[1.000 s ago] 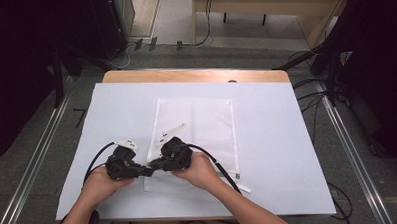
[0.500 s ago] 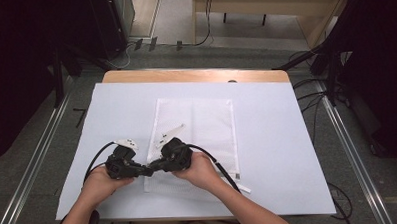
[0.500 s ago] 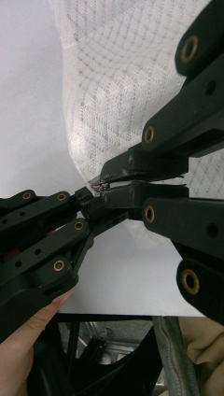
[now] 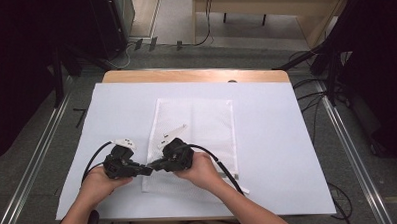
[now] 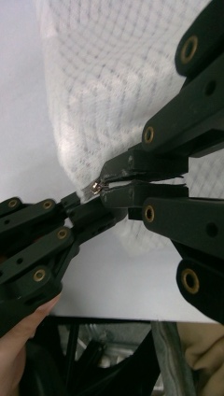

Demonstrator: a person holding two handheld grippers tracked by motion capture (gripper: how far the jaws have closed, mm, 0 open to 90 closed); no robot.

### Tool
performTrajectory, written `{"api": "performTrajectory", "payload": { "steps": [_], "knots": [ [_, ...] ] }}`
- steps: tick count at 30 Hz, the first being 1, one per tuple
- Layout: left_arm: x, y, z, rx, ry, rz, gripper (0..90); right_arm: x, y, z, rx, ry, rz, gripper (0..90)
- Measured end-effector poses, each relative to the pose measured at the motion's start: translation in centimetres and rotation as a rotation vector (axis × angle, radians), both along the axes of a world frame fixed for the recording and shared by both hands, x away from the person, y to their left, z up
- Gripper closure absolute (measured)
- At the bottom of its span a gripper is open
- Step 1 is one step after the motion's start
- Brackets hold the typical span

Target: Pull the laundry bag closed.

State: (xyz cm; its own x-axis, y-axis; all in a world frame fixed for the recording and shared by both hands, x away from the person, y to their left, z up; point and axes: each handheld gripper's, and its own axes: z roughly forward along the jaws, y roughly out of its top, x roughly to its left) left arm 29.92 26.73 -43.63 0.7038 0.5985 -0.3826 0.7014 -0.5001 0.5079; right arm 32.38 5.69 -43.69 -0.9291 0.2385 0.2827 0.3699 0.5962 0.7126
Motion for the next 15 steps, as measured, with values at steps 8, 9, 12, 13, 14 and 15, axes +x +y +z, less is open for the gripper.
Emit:
{"api": "performTrajectory", "payload": {
  "steps": [8, 9, 12, 13, 14, 15],
  "knots": [
    [-0.09, -0.17, 0.19, 0.013, -0.011, -0.008, 88.8, -0.08, -0.17, 0.06, 0.006, -0.01, 0.001, 88.4],
    [-0.1, -0.2, 0.15, 0.013, -0.011, -0.013, 88.8, -0.11, -0.22, -0.02, -0.003, -0.02, 0.002, 88.4],
    [-0.18, -0.53, 0.01, 0.041, -0.023, -0.019, 88.6, -0.35, -0.27, -0.16, -0.015, -0.037, 0.002, 88.3],
    [-0.13, -0.58, -0.12, 0.043, -0.015, -0.018, 88.4, -0.46, -0.12, -0.17, -0.024, -0.041, -0.005, 88.3],
    [-0.09, -0.56, -0.17, 0.056, -0.016, -0.022, 88.0, -0.42, -0.05, -0.21, -0.024, -0.034, -0.003, 88.3],
    [-0.01, -0.51, -0.25, 0.05, -0.006, -0.032, 87.7, -0.4, -0.01, -0.23, -0.018, -0.022, -0.002, 88.3]
  ]
}}
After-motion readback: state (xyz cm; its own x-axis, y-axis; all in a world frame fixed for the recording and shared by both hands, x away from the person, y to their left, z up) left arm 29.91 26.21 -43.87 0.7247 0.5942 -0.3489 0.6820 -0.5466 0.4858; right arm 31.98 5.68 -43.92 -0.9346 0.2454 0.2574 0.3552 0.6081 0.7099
